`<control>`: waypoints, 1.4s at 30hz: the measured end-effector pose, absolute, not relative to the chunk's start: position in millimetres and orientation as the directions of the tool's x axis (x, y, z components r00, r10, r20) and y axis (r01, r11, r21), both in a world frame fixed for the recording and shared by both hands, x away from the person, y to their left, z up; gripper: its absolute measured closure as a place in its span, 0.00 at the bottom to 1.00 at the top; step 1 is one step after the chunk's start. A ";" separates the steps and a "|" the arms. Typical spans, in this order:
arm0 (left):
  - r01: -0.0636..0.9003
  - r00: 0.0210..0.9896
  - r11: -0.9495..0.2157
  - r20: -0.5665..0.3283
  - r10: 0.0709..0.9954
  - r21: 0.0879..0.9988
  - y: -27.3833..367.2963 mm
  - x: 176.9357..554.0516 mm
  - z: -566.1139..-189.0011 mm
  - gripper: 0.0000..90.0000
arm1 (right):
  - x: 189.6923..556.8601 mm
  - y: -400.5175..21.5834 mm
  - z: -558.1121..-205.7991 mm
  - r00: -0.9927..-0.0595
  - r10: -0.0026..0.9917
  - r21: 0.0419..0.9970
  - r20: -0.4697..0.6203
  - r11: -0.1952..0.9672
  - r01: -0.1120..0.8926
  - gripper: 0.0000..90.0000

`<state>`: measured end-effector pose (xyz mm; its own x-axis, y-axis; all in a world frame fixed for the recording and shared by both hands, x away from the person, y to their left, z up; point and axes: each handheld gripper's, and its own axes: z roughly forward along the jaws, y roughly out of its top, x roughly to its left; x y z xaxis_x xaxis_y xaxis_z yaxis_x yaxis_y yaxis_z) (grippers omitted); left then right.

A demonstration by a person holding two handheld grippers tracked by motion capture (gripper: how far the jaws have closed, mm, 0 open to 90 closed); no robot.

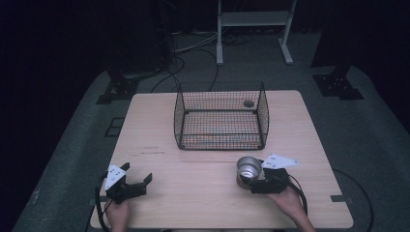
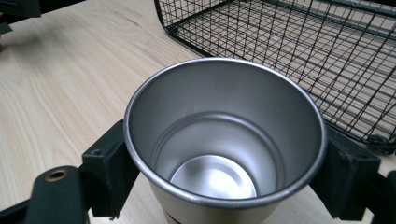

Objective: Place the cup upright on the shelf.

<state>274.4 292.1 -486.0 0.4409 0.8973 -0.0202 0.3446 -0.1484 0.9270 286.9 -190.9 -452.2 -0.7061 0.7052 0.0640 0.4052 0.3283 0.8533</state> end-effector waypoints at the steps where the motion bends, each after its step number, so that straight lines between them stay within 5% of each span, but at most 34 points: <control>1: 0.344 0.440 -0.148 -0.020 0.898 0.927 292.0 274.5 -486.0 0.00 | 287.0 -190.8 -450.6 -0.708 0.703 0.854 0.068 0.326 0.405 0.20; 42: 0.346 0.440 -0.146 -0.023 0.898 0.927 291.9 274.6 -486.1 0.00 | 312.6 -166.9 -388.7 -0.772 0.629 0.860 0.087 0.345 0.377 0.20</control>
